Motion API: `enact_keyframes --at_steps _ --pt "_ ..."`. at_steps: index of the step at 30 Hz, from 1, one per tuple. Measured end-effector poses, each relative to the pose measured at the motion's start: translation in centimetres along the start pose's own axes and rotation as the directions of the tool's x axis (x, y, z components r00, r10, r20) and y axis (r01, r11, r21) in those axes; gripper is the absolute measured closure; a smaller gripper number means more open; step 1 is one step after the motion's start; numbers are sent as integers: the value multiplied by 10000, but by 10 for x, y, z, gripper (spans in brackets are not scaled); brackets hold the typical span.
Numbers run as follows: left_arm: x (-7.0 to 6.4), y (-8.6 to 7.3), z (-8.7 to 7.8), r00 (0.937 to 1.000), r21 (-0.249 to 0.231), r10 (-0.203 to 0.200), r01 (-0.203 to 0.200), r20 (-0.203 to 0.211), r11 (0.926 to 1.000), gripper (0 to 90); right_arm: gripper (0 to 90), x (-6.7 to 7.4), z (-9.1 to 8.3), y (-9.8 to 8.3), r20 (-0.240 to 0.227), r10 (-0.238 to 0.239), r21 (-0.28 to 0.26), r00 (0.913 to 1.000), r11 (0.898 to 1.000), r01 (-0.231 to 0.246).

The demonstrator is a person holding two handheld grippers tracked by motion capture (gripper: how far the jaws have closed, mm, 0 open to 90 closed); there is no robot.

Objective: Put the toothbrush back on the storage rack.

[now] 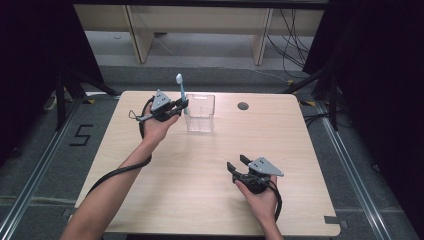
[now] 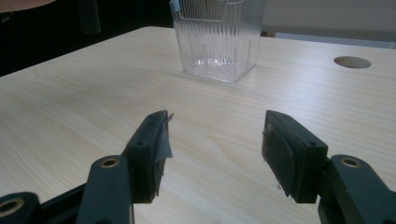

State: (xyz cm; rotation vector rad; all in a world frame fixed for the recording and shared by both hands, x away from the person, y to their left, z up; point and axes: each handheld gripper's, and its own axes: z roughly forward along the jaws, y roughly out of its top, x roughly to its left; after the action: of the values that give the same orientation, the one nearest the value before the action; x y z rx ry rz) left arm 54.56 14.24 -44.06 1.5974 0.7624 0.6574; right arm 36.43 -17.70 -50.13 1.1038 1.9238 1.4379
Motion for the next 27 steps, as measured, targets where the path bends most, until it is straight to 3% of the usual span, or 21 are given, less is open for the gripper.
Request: enact_keyframes --at_steps 5,12,23,24,27 --pt "-1 -1 1 10000 74 -54 55 -62 10000 779 422 0 1 0 -94 -37 -96 9999 9999 36" --pt "-1 -3 2 9999 220 -67 69 -106 9997 779 421 2 1 -1 -211 269 51 9994 9996 -268" --pt "-3 -8 3 9998 398 -115 122 -168 9991 779 421 0 1 -1 -55 -49 110 10000 9999 50" --pt "-3 -9 3 9998 407 -110 117 -169 9991 779 421 1 1 -1 -166 186 215 9997 9996 -182" --pt "-3 -9 3 9998 419 -102 109 -169 9991 779 420 2 2 -1 -193 209 135 9996 9997 -206"
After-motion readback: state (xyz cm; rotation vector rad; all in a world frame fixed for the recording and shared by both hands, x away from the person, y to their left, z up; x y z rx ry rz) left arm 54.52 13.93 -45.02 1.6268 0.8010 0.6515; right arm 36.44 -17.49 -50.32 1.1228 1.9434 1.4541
